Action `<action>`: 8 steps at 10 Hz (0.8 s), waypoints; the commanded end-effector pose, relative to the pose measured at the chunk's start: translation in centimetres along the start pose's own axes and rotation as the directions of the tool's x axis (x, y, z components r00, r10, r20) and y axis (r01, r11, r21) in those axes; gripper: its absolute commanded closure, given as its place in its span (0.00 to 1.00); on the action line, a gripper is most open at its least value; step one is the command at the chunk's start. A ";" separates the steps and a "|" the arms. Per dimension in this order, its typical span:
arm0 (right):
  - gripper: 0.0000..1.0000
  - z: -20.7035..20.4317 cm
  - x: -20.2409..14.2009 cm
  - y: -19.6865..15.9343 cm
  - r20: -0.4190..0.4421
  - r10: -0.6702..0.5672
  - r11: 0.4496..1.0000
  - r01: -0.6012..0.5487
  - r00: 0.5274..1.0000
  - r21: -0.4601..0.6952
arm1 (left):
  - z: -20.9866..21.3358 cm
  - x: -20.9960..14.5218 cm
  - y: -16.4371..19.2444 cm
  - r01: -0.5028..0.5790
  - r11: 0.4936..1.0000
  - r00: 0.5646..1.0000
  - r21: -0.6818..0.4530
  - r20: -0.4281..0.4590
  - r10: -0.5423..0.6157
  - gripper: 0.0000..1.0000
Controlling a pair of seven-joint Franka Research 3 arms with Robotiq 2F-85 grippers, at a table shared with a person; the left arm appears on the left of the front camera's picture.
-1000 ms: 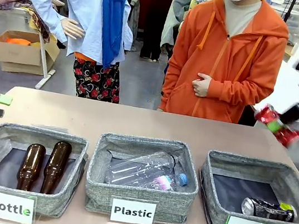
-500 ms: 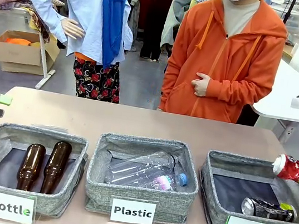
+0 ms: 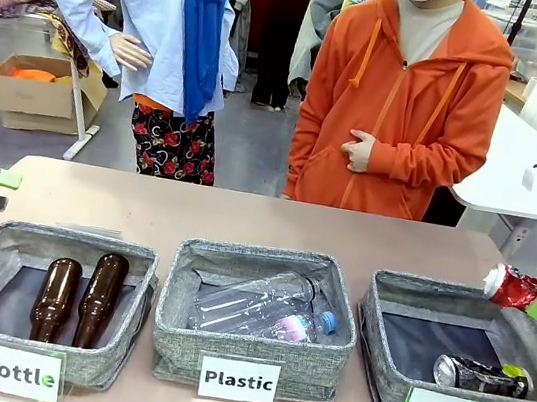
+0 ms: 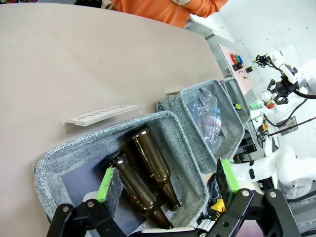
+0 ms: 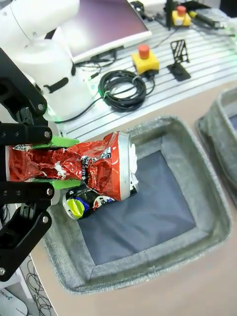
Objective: Sort the can waste into the basket.
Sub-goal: Pick up the can waste from the table and place it in the right Fabric basket.
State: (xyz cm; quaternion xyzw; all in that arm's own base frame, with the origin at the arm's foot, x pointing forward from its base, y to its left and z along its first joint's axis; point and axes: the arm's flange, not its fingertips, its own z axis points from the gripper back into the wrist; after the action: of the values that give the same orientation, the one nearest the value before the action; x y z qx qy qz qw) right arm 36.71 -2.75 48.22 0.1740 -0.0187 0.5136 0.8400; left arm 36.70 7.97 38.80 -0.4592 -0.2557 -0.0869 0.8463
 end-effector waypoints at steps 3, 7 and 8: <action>0.05 -0.8 0.2 -0.5 0.022 0.005 1.000 -0.004 1.000 -0.011 | 0.2 0.0 -0.1 0.007 1.000 1.000 -0.008 -0.007 -0.007 0.00; 0.00 -0.8 0.5 -0.8 0.039 0.000 1.000 0.000 0.999 0.002 | 0.2 0.0 -0.1 0.007 1.000 1.000 -0.008 -0.007 -0.007 0.00; 0.00 -0.8 0.5 -0.8 0.052 -0.011 1.000 0.011 0.999 0.008 | 0.2 0.0 -0.1 0.007 1.000 1.000 -0.008 -0.007 -0.007 0.00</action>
State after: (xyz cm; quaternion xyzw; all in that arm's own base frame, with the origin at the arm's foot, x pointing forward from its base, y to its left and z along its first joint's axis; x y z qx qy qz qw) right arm 37.12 -2.61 47.43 0.1786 -0.0221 0.5092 0.8416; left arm 36.70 7.97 38.80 -0.4592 -0.2556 -0.0869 0.8463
